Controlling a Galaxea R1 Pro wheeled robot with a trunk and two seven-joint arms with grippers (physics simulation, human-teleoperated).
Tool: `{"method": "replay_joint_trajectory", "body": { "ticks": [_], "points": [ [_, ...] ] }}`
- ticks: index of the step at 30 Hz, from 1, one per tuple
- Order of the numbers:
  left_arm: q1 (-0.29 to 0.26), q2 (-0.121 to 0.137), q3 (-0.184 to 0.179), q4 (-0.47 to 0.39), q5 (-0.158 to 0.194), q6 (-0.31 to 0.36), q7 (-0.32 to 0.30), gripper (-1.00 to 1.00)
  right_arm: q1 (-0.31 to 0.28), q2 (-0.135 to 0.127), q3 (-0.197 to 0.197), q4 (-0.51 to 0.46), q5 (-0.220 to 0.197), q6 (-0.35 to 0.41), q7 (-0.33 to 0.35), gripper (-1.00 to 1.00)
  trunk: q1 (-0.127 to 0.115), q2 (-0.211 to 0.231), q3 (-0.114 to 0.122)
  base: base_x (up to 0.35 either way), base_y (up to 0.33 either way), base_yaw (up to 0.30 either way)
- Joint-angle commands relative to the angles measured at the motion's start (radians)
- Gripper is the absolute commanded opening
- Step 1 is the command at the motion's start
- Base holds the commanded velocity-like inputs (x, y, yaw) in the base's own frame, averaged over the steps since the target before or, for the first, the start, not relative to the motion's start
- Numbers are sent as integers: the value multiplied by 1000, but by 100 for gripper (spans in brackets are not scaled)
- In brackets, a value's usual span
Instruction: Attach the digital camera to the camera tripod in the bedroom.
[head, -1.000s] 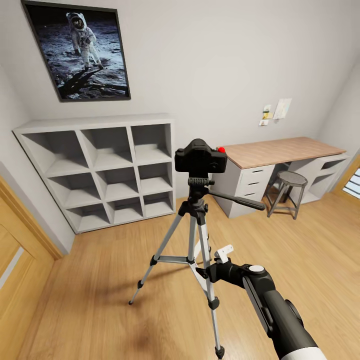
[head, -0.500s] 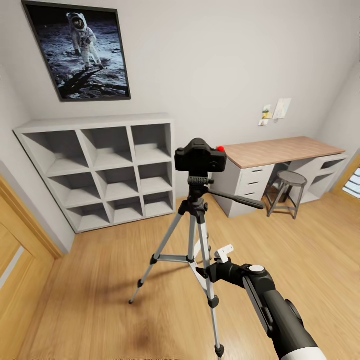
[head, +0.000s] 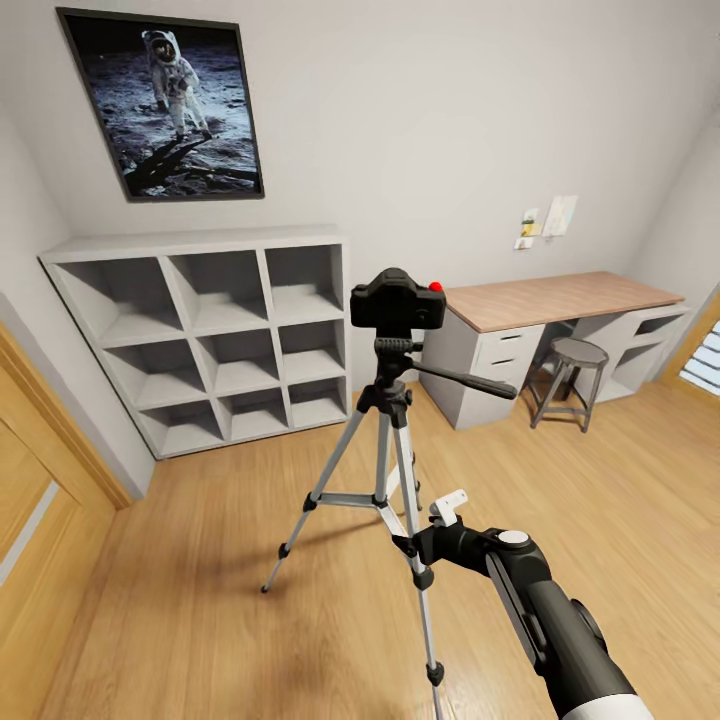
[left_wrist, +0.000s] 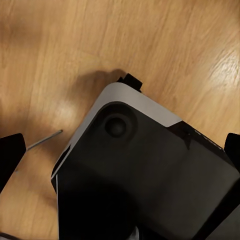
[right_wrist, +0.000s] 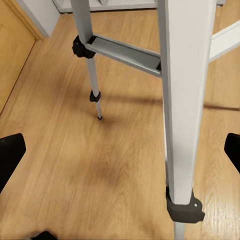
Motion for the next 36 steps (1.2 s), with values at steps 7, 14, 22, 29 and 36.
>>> {"method": "replay_joint_trajectory", "body": {
  "ticks": [7, 14, 22, 29, 36],
  "points": [
    [-1, 0, -8, 0, 7, 1, 3, 100, -1, 0, 0, -1, 8, 3, 7, 100, 1, -2, -2, -7, 0, 0],
    [-1, 0, -8, -1, 6, 1, 3, 100, -1, -1, 0, -2, 10, 2, 7, 100, 1, -2, -2, 0, 0, 0],
    [-1, -1, -9, -2, 6, 1, 3, 100, -1, -6, -1, -1, 9, 2, 6, 100, 1, -2, -2, -170, 0, 0],
    [-1, -1, -9, -2, 2, 1, 3, 100, -1, -7, -1, -1, 9, 2, 6, 100, 1, -2, -2, -53, 0, 0],
    [-1, -14, -9, -2, 1, 1, 4, 100, -1, -7, -1, 2, 7, 2, 6, 100, 1, -2, -2, -116, -24, 0]
  ]
}}
